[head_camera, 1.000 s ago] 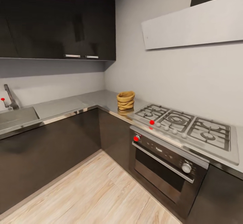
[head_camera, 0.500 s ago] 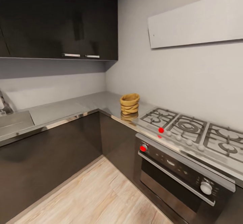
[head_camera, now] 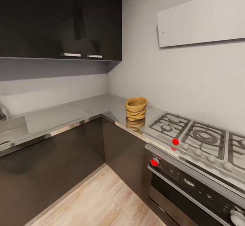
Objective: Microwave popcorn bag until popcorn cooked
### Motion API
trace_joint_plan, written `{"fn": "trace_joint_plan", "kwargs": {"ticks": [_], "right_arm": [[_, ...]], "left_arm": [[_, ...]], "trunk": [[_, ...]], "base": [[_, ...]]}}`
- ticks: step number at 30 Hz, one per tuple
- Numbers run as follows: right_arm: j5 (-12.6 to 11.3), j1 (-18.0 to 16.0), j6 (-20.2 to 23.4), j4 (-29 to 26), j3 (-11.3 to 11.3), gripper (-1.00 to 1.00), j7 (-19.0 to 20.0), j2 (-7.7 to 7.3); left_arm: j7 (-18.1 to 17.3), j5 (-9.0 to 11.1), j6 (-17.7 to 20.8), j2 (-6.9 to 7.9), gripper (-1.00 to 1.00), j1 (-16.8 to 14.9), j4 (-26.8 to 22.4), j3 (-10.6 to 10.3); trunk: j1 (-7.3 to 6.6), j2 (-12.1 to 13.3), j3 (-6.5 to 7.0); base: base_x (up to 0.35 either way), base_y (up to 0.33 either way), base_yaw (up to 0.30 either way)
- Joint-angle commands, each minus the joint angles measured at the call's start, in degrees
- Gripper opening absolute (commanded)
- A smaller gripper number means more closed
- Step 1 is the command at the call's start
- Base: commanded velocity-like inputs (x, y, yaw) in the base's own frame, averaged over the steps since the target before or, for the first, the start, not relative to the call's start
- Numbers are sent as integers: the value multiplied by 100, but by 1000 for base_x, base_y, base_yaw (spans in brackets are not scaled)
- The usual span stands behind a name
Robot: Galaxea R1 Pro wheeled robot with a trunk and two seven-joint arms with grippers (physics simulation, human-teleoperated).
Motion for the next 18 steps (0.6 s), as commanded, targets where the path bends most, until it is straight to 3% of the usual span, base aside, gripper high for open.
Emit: {"fn": "trace_joint_plan", "kwargs": {"ticks": [1,18], "right_arm": [[47,-9,-35,19,10,100,4,-1],[47,-9,-44,19,10,100,4,-1]], "left_arm": [[-6,56,-8,-1,100,2,-6,-2],[-6,56,-17,-7,100,2,-6,-2]], "trunk": [[3,-3,-5],[3,-3,-5]], "base": [[317,130,0],[317,135,0]]}}
